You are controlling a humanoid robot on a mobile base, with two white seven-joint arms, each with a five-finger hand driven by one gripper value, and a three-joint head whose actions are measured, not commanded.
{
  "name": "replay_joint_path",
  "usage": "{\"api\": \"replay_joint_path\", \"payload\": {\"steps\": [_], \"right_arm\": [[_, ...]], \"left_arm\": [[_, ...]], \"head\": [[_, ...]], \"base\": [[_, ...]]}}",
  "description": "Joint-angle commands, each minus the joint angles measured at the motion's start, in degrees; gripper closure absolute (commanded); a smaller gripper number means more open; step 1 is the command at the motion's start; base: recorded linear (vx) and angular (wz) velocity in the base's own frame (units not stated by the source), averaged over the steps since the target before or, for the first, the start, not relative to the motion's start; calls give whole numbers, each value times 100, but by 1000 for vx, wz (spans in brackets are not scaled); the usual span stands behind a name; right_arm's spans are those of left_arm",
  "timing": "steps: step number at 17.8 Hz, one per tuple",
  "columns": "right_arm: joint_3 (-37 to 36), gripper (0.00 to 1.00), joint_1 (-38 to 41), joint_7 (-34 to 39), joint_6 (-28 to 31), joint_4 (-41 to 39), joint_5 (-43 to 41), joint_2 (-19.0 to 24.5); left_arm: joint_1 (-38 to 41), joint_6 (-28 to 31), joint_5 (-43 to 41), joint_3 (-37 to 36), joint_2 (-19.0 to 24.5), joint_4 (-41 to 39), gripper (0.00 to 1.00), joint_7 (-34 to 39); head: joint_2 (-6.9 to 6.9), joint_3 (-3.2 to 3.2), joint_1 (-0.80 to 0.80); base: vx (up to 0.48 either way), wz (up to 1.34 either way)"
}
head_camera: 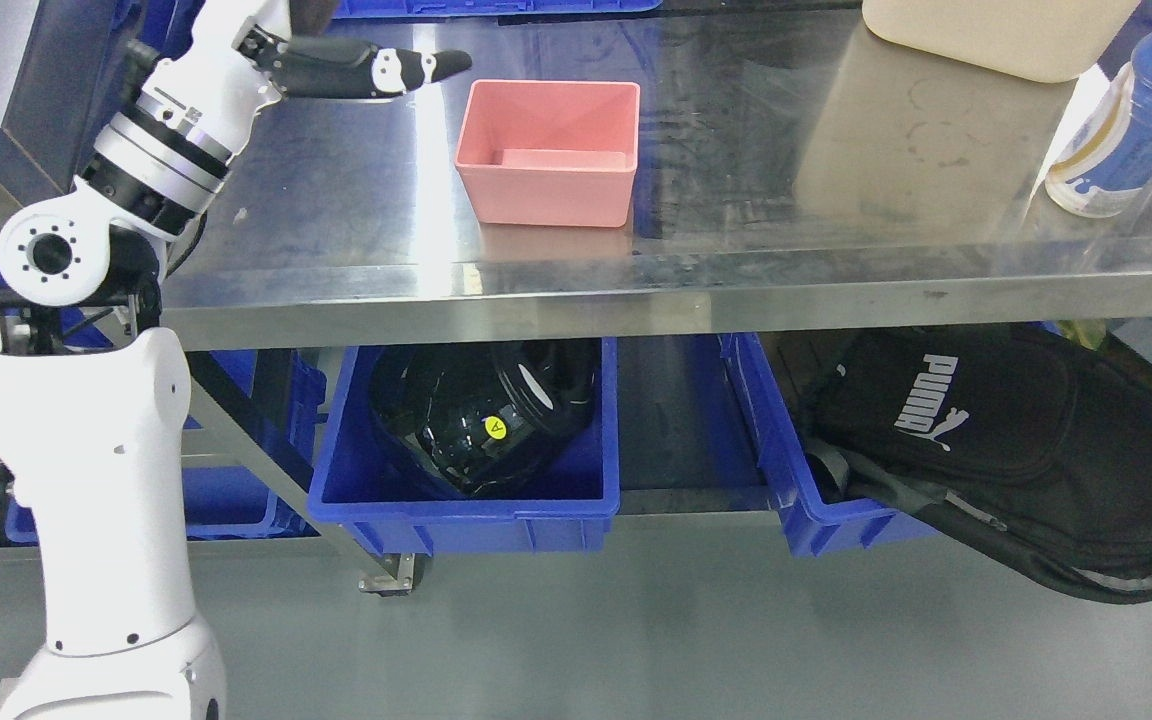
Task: Place storage box into left shelf container
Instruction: 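Raise the left hand up and reach toward the pink box on the table, then hook the left hand fingers over the near rim of the pink box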
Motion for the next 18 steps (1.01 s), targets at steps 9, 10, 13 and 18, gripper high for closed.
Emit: {"api": "replay_joint_path", "payload": {"steps": [9, 10, 13, 18], "right_arm": [[0, 1, -106, 2, -5, -100, 0, -100], [0, 1, -106, 2, -5, -100, 0, -100], [0, 1, -106, 2, -5, -100, 0, -100], [0, 1, -106, 2, -5, -100, 0, -100]], "left_arm": [[-1147, 1049, -1062, -1365, 562, 973, 2, -1662], [-1200, 1058, -1045, -1418, 562, 974, 3, -1723], [-1218, 1198, -992, -1445, 536, 965, 4, -1846], [-1183, 1304, -895, -1541, 614, 903, 5, -2356]], "head": [[0, 0, 0], [0, 0, 0], [0, 0, 0], [0, 0, 0]], "base": [[0, -2], [0, 0], [0, 0], [0, 0]]}}
